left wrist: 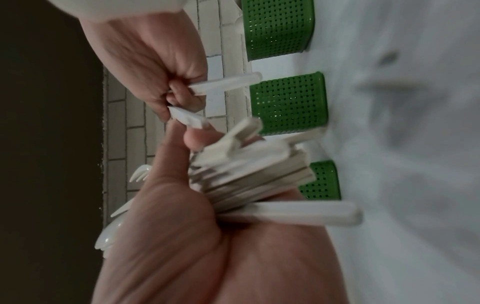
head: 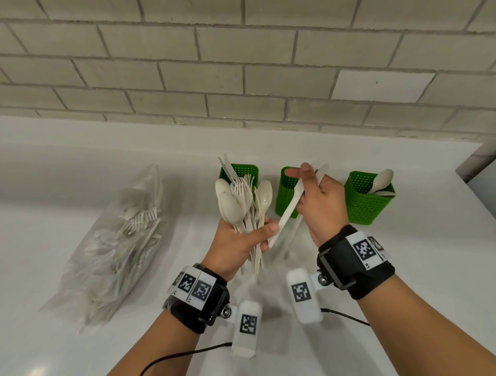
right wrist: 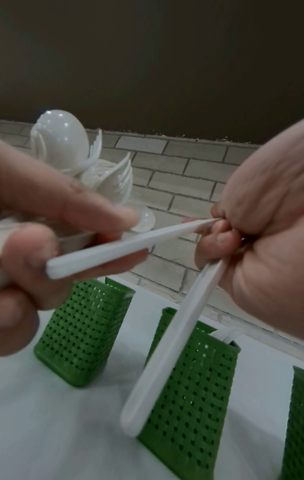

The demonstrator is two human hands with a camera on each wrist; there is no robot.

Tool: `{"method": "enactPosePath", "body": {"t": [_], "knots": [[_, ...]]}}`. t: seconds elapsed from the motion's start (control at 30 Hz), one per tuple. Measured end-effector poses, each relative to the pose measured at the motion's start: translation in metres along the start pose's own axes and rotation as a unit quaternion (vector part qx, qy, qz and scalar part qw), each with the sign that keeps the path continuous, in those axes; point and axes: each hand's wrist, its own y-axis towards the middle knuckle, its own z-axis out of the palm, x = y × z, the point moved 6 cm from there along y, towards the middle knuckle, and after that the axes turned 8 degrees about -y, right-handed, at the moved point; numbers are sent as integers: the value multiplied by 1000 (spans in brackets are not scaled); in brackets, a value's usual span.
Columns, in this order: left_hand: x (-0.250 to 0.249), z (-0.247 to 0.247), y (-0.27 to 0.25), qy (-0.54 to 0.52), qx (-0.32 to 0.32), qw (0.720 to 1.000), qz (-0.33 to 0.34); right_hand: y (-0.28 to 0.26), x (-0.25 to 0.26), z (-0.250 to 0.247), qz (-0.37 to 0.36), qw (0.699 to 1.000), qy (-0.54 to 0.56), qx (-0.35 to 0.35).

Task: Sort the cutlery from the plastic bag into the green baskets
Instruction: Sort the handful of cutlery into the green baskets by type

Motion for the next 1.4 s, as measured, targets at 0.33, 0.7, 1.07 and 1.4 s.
{"method": "enactPosePath", "body": {"t": [0.33, 0.7, 1.07, 1.4], "knots": [[-7, -32, 6, 47, -87, 995, 15, 10, -9, -17, 68, 997, -17, 38], [-10, -29, 5, 84, -51, 995, 22, 3, 0, 32, 16, 985, -98, 142], [-20, -83, 7, -88, -151, 985, 4, 58, 30, 29, -38, 993, -108, 34], [-21, -73, 11, -141, -94, 985, -38, 59, -5, 79, -87, 894, -393, 195]]}}
